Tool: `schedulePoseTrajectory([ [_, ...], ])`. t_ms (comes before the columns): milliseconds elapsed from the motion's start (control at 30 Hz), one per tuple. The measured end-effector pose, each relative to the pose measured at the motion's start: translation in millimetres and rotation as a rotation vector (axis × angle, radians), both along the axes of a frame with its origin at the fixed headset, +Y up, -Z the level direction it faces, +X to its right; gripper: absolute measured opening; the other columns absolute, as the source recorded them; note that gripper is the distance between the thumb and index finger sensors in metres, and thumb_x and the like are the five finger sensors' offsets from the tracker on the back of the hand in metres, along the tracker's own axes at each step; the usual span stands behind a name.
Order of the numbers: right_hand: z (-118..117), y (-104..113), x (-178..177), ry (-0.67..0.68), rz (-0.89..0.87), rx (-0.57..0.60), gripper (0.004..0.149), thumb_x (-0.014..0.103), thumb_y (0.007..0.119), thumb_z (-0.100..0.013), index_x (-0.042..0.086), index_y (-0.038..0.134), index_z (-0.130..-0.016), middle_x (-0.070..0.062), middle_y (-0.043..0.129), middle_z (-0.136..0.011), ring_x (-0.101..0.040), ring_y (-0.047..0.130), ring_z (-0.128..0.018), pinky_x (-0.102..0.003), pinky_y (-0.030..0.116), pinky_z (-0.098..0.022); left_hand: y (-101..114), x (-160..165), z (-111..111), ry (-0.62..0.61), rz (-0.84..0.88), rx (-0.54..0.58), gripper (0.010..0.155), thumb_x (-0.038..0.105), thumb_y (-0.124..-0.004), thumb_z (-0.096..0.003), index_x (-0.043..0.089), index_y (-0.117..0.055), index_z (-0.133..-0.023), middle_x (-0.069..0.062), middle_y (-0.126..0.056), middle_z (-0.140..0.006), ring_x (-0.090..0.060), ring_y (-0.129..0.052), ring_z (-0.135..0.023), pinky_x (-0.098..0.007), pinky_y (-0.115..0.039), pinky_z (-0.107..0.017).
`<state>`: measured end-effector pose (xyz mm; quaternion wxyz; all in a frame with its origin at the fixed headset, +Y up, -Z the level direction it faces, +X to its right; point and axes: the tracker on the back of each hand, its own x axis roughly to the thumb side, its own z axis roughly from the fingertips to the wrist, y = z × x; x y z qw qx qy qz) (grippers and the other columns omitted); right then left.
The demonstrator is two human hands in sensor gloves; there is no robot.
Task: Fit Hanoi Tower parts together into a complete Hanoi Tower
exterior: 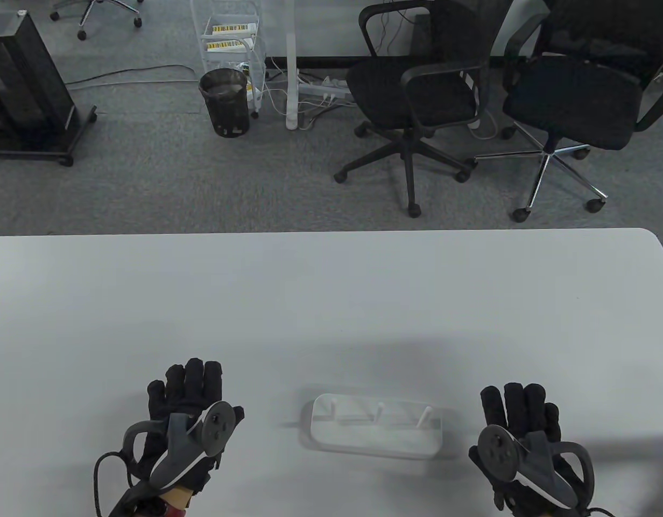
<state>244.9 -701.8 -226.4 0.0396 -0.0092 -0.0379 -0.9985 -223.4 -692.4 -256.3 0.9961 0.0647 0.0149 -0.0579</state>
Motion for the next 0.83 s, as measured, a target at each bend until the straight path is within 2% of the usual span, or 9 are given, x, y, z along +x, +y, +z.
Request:
schedulePoseTrajectory([
  [833,0.0,-7.6,-1.6,0.008,0.020,-0.027,0.095,0.051,0.072,-0.038,0.021,0.007,-0.100,-0.021,0.003,-0.108,-0.051,-0.001,-0.094,-0.067,0.018,-0.070,-2.0,-5.2,-0.8,0.017,0.006,0.001,0.086,0.065,-0.067,-0.0406,0.022,-0.048,-0.112,-0.013,-0.050,-0.117,-0.047,-0.052,-0.106,-0.065,-0.042,-0.073],
])
